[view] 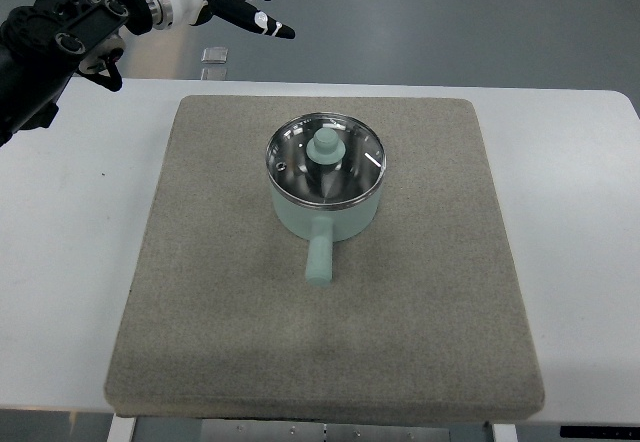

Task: Place lid left of pot with left hand
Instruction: 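Swing the left hand over the pot toward the glass lid knob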

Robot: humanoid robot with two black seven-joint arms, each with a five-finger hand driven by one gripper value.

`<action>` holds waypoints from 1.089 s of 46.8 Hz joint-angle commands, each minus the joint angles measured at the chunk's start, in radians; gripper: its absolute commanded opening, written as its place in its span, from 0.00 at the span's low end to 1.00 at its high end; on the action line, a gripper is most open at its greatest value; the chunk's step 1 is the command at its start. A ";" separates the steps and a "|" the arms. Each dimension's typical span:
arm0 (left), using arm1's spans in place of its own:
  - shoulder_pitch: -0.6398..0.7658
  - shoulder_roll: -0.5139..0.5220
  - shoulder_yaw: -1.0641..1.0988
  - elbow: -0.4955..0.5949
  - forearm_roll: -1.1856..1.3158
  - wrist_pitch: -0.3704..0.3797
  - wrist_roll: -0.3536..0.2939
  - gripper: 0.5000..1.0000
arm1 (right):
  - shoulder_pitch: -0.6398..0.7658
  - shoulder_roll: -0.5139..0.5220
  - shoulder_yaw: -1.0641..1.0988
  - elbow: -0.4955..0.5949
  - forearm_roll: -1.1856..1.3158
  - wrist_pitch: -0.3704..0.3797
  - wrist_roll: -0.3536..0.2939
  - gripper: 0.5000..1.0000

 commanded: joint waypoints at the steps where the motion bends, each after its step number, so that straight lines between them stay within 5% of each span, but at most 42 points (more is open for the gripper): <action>1: -0.027 -0.004 0.003 0.000 0.071 -0.079 -0.002 0.99 | 0.000 0.000 -0.001 0.000 0.000 0.000 0.000 0.84; 12: -0.089 -0.008 0.005 -0.017 0.344 -0.087 -0.012 0.99 | 0.000 0.000 0.001 0.000 0.000 0.000 0.000 0.84; 24: -0.147 0.004 0.006 -0.235 0.549 -0.087 -0.060 0.98 | 0.000 0.000 -0.001 0.000 0.000 0.000 0.000 0.84; 51: -0.263 -0.019 0.008 -0.272 0.774 -0.087 -0.223 0.98 | 0.000 0.000 -0.001 0.000 0.000 0.000 0.000 0.84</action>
